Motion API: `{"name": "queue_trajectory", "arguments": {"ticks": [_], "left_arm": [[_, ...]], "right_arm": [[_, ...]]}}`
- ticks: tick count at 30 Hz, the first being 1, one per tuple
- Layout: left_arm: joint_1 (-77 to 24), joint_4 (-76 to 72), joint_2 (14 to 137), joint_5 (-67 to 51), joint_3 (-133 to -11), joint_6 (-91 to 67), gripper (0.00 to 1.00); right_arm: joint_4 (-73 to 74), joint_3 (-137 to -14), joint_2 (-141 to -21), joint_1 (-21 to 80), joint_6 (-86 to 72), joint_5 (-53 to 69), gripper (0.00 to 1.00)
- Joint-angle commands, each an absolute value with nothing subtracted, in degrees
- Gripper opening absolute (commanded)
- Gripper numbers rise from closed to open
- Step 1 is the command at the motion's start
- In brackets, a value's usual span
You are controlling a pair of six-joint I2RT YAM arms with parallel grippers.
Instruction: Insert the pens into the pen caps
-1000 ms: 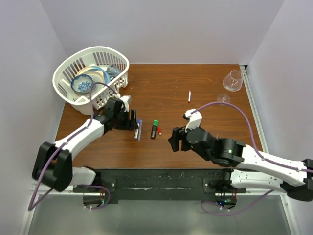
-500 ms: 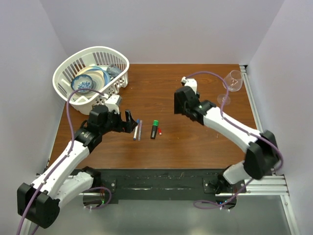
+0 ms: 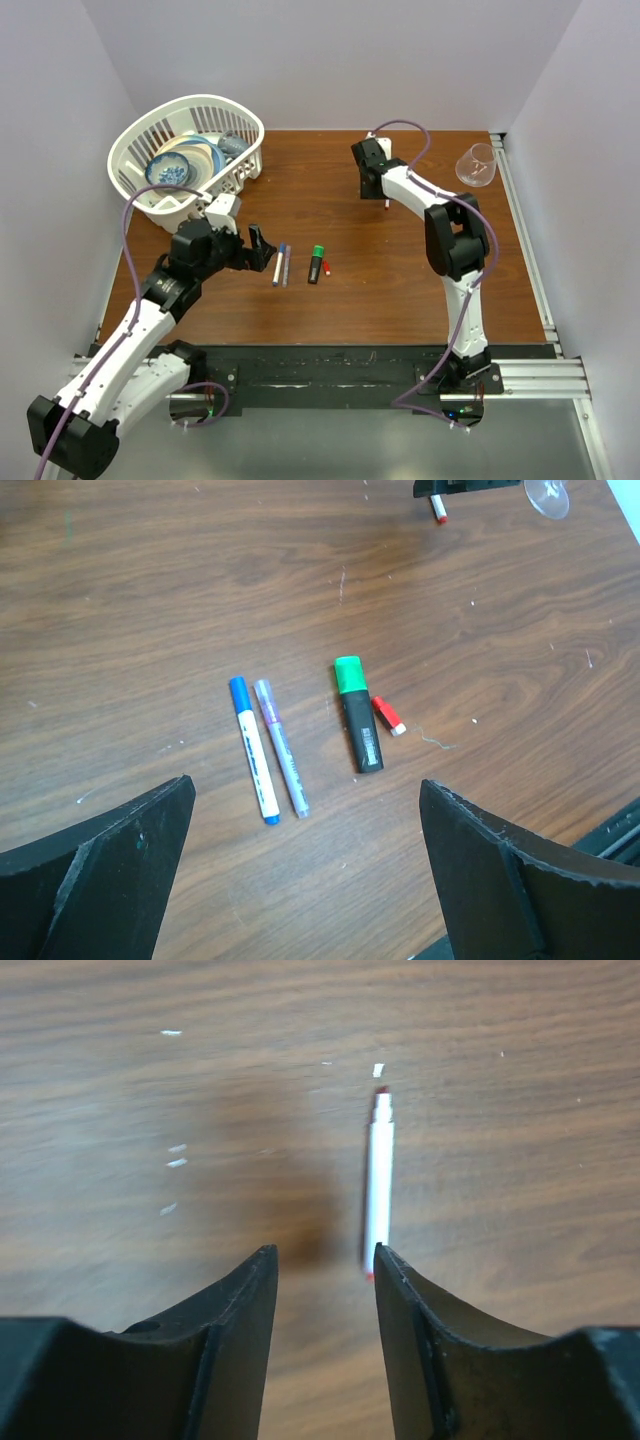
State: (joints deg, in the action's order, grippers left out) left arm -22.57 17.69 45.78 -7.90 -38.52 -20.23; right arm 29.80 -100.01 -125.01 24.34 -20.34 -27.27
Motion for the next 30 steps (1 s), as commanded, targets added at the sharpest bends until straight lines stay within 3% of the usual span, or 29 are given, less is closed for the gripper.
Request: {"name": "queue_trajectory", "arguments": {"ticks": [1, 12, 21, 24, 25, 28, 30], "left_arm": [[-22.4, 16.6, 47.0, -11.0, -38.8, -18.6, 1.0], [-22.4, 15.6, 47.2, -12.6, -38.3, -19.1, 1.0], [-22.4, 15.5, 47.4, -12.3, -38.3, -19.1, 1.0], [-22.4, 15.2, 47.1, -11.8, -38.4, -19.1, 0.99], [-22.3, 14.9, 46.8, -11.8, -38.4, -19.1, 0.98], [-22.3, 14.2, 46.7, -11.9, -38.3, -19.4, 0.95], [-22.3, 13.5, 46.8, -11.8, -38.2, -20.6, 0.95]], "right_arm": [[32.1, -103.8, -125.8, 20.4, -19.6, -23.3, 0.46], [31.6, -103.7, -128.8, 17.3, -17.4, -16.3, 0.45], [32.8, -102.7, -130.2, 16.8, -16.9, -14.8, 0.34], [34.4, -102.1, -130.3, 16.7, -16.6, -14.8, 0.28], [34.9, -101.9, -130.1, 16.7, -16.4, -15.1, 0.19], [34.1, -97.9, -126.8, 17.3, -16.1, -14.2, 0.05], [32.8, -93.3, -122.7, 17.9, -16.2, -13.4, 0.01]]}}
